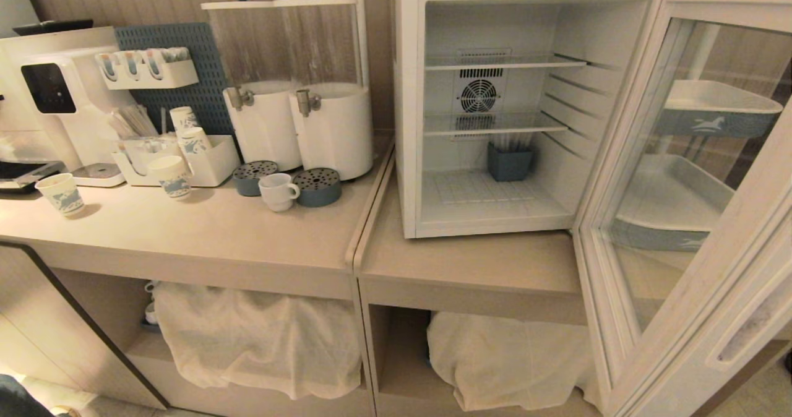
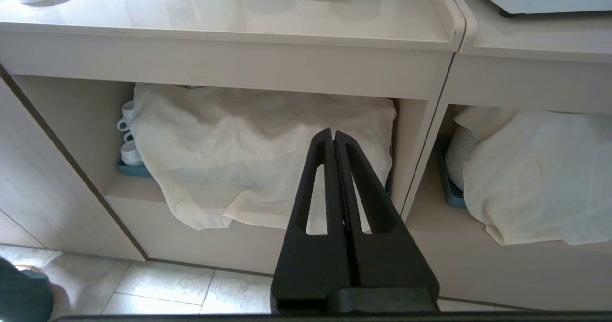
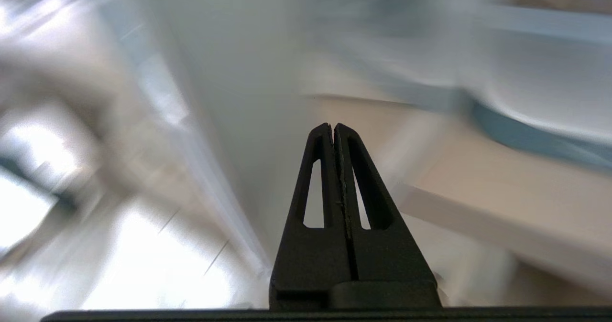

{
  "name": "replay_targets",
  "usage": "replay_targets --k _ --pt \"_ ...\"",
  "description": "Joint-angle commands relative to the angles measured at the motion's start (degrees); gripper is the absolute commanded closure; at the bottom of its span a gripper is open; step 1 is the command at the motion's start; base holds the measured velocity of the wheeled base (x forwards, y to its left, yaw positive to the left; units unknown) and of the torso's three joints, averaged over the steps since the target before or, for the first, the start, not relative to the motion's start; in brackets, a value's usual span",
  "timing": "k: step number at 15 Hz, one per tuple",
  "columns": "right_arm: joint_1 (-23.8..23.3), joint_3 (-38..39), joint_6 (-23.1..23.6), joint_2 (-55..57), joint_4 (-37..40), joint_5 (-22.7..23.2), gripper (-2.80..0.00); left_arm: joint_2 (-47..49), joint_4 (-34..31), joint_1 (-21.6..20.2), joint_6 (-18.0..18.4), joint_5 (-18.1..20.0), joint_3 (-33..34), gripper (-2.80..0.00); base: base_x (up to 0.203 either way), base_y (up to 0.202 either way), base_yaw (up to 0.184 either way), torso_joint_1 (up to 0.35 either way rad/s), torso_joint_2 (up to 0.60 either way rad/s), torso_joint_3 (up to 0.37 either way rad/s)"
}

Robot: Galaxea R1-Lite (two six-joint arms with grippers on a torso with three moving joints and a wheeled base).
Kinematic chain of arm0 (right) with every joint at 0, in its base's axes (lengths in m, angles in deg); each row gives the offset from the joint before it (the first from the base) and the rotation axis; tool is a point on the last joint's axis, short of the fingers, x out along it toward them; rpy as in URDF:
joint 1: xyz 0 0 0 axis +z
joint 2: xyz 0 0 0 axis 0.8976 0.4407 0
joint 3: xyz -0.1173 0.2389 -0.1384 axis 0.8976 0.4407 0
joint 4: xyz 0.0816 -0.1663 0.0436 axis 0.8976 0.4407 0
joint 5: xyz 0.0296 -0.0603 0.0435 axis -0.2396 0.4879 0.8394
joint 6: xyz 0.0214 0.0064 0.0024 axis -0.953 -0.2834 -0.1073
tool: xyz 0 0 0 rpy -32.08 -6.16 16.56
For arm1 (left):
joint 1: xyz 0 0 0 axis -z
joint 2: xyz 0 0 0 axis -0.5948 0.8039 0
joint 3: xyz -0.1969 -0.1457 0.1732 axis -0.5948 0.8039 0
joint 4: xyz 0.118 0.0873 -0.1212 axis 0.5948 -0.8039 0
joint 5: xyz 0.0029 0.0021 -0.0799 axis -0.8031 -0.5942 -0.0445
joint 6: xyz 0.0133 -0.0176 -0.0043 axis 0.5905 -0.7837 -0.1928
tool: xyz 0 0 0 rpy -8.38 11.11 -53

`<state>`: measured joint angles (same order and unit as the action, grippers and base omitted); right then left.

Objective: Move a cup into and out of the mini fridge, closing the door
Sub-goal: Close the freezer door

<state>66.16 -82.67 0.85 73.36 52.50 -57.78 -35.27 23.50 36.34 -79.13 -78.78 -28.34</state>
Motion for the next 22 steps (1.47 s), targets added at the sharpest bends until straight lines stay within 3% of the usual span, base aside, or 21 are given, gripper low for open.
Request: replay_targets --k 1,7,9,12,15,19,22 --pt "-2.0 0.0 2.2 6.3 -1.7 10.1 0.0 0.0 0.0 0.0 0.0 0.0 0.0 0.0 0.0 0.0 0.0 0.0 0.0 0.0" --pt "-13.5 2.2 5.9 15.5 -12.0 37.0 0.0 0.0 0.0 0.0 0.0 0.0 0.0 0.0 0.0 0.0 0.0 0.0 0.0 0.0" --pt "-13.8 1.7 5.6 19.2 -14.8 40.3 0.0 0.1 0.0 0.0 -0.1 0.0 0.0 0.0 0.0 0.0 0.0 0.0 0.0 0.0" --pt "-12.3 -3.2 2.3 25.5 -16.6 40.8 0.0 0.0 0.0 0.0 -0.1 0.0 0.0 0.0 0.0 0.0 0.0 0.0 0.0 0.0" --pt "-8.5 -8.5 -5.4 32.0 -19.4 37.5 0.0 0.0 0.0 0.0 -0.1 0.0 0.1 0.0 0.0 0.0 0.0 0.0 0.0 0.0" --pt "1.2 -13.9 -15.6 40.3 -28.6 20.4 0.0 0.0 0.0 0.0 -0.1 0.0 0.0 0.0 0.0 0.0 0.0 0.0 0.0 0.0" --pt "7.8 -19.6 -19.0 47.1 -29.5 8.0 0.0 0.0 0.1 0.0 -0.2 0.0 0.2 0.0 0.0 0.0 0.0 0.0 0.0 0.0"
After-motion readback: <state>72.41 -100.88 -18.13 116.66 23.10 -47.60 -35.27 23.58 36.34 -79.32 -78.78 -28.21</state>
